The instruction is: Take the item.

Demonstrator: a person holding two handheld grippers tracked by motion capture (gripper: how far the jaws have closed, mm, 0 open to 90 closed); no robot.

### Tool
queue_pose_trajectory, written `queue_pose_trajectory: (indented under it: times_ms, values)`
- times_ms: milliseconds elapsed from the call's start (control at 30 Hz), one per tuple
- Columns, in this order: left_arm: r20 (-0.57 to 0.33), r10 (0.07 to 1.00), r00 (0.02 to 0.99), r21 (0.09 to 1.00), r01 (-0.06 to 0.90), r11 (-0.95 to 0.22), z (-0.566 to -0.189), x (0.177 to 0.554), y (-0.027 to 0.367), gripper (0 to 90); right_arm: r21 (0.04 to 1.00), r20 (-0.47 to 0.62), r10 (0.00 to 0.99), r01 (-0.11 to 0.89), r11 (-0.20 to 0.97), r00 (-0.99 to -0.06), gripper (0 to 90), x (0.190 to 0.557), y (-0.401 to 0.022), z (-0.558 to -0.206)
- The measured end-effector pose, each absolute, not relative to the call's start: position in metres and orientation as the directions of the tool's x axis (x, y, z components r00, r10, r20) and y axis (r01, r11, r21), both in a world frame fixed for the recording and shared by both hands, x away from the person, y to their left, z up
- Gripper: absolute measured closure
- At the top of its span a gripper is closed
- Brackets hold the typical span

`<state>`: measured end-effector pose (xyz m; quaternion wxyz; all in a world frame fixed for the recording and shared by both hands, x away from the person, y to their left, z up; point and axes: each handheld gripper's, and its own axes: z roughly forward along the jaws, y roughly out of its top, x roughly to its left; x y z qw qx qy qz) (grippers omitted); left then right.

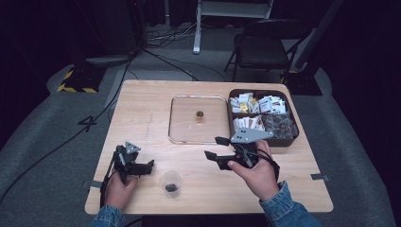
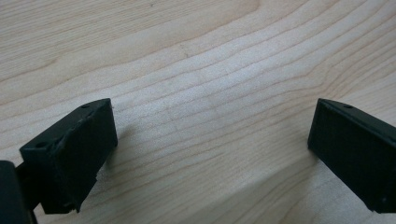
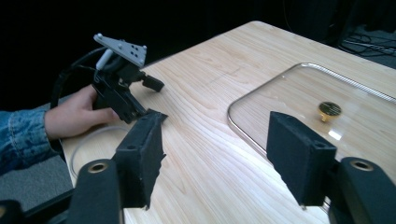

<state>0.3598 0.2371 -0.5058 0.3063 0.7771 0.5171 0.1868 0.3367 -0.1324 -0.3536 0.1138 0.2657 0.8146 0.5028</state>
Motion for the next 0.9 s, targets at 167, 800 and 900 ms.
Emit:
queue_pose_trajectory:
  times_ms: [167,800,900]
  values:
    - [-0.023,0.918,0.395,0.668,0.690,-0.280,-0.506,0.361,0.237,1.5,0.872,0.059,0.563,0.317,0.372,-0.824,31.5,0.338,-0.150,-0.353]
    - [-0.024,0.918,0.397,0.666,0.691,-0.281,-0.506,0.360,0.237,1.6,0.829,0.059,0.673,0.412,0.379,-0.737,19.6,0.354,-0.227,-0.394]
    - [-0.024,0.918,0.396,0.665,0.692,-0.281,-0.506,0.360,0.237,1.6,0.810,0.033,0.674,0.415,0.414,-0.738,19.3,0.362,-0.237,-0.407]
